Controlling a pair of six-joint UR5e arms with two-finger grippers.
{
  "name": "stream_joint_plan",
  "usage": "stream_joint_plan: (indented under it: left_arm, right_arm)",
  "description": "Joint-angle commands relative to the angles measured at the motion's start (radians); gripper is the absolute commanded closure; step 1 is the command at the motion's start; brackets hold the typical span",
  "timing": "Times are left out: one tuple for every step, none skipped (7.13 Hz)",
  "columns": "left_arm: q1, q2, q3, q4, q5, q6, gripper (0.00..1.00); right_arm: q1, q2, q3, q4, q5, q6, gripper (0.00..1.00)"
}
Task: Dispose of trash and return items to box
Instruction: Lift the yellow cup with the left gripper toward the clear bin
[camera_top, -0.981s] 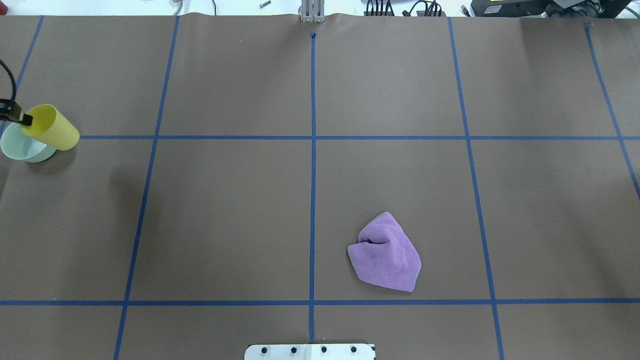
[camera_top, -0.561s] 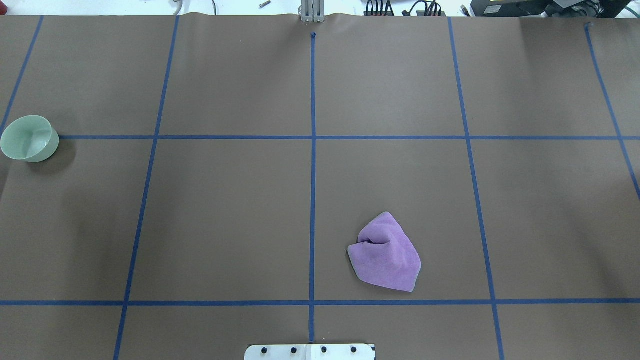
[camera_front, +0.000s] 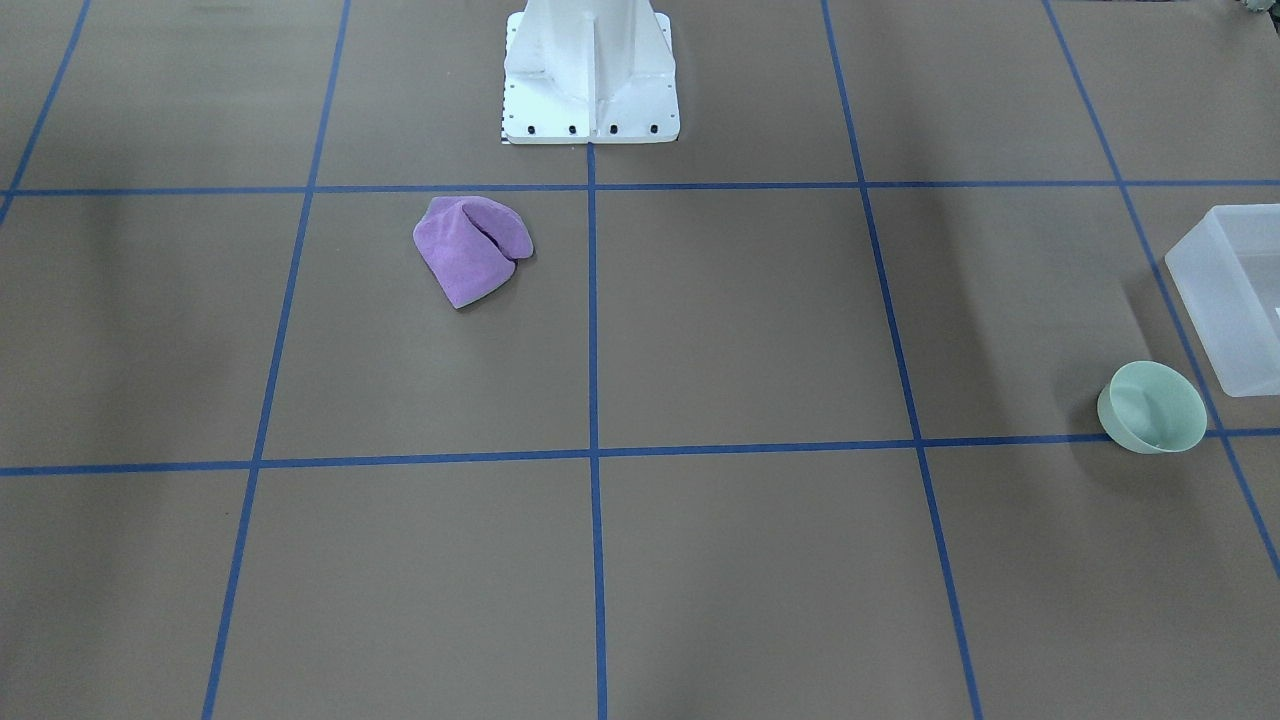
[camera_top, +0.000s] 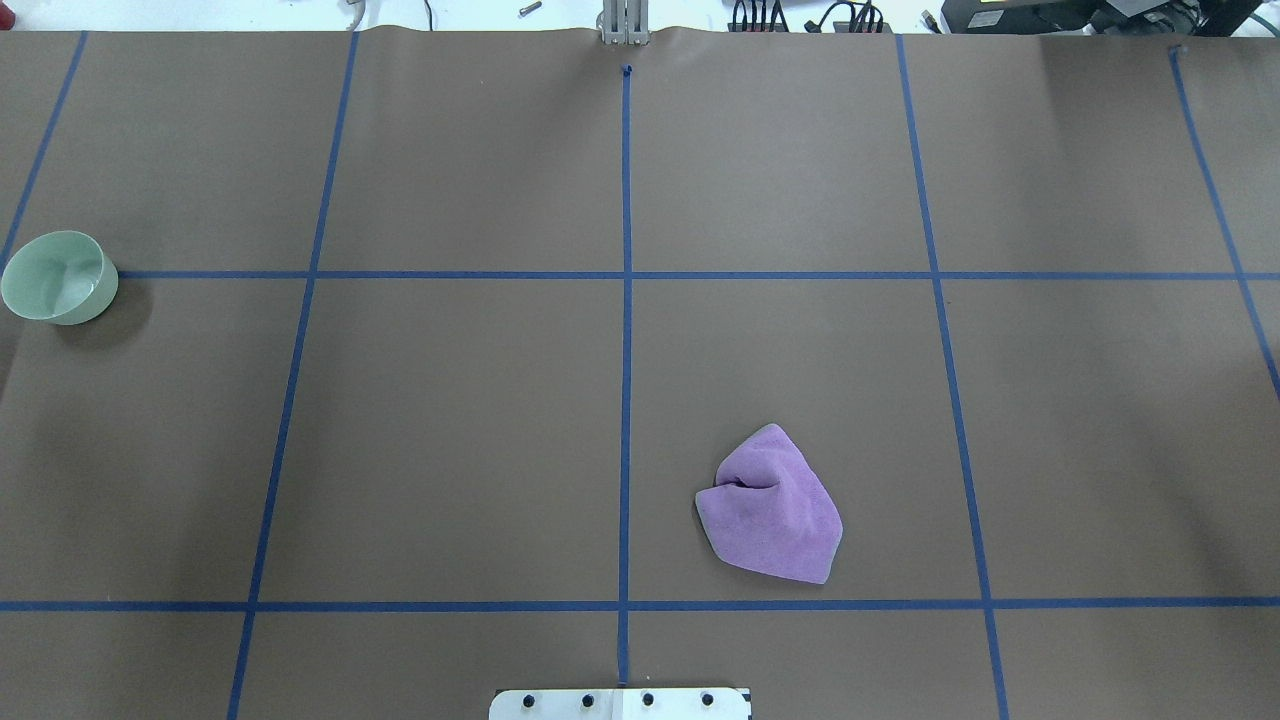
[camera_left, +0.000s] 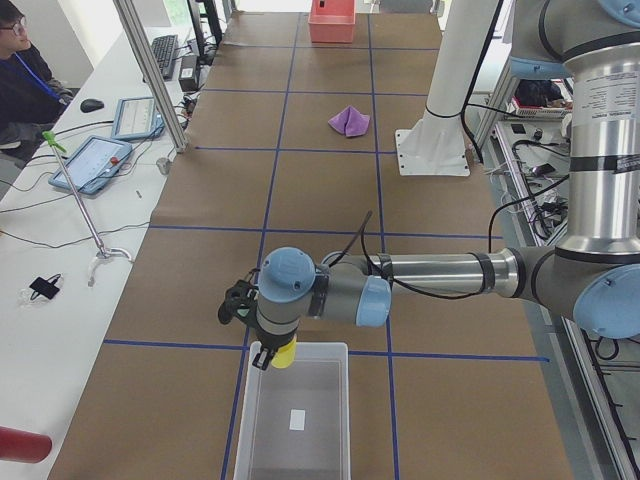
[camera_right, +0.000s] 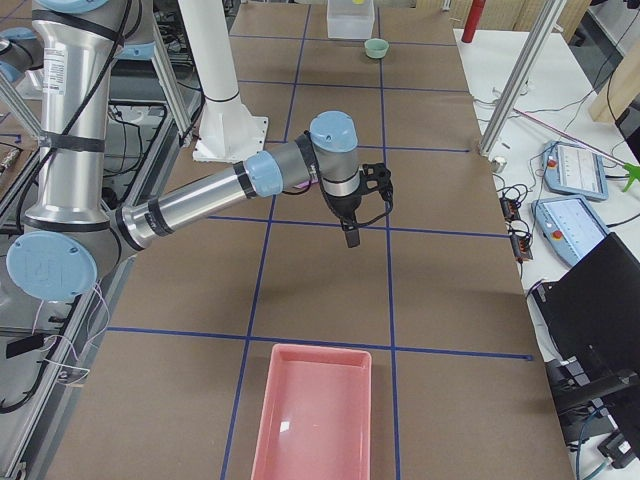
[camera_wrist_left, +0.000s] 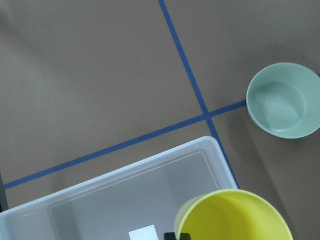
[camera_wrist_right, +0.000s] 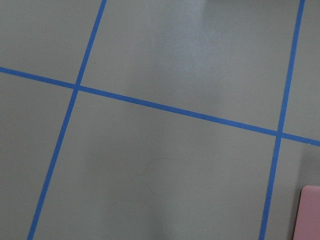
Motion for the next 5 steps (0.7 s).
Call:
stream_joint_plan:
  left_arm:
    - [-0.009,0.048,0.15,-0.253,0.0,-0.071,1.0]
    - [-0.006,0.059,0.225,-0.377,-0.002,-0.118,1.0]
    - [-0.005,0.061,0.264,-0.416,-0.011,-0.127,1.0]
    - [-0.005,0.071,0.268,-0.418,-0.049,-0.158,1.0]
    - [-0.002,0.074,0.275,-0.421,-0.069,-0.17,1.0]
  right_arm:
    - [-0.002,0.001,0.0,0.001,-0.002,0.0,0.0]
    - [-0.002,0.001,0.0,0.001,-0.002,-0.002,0.0]
    - [-0.002,0.001,0.0,0.001,-0.002,-0.002,0.0]
    - [-0.002,0.001,0.001,0.001,-0.005,-0.002,0.0]
    - [-0.002,0.001,0.001,0.001,-0.005,-0.002,0.0]
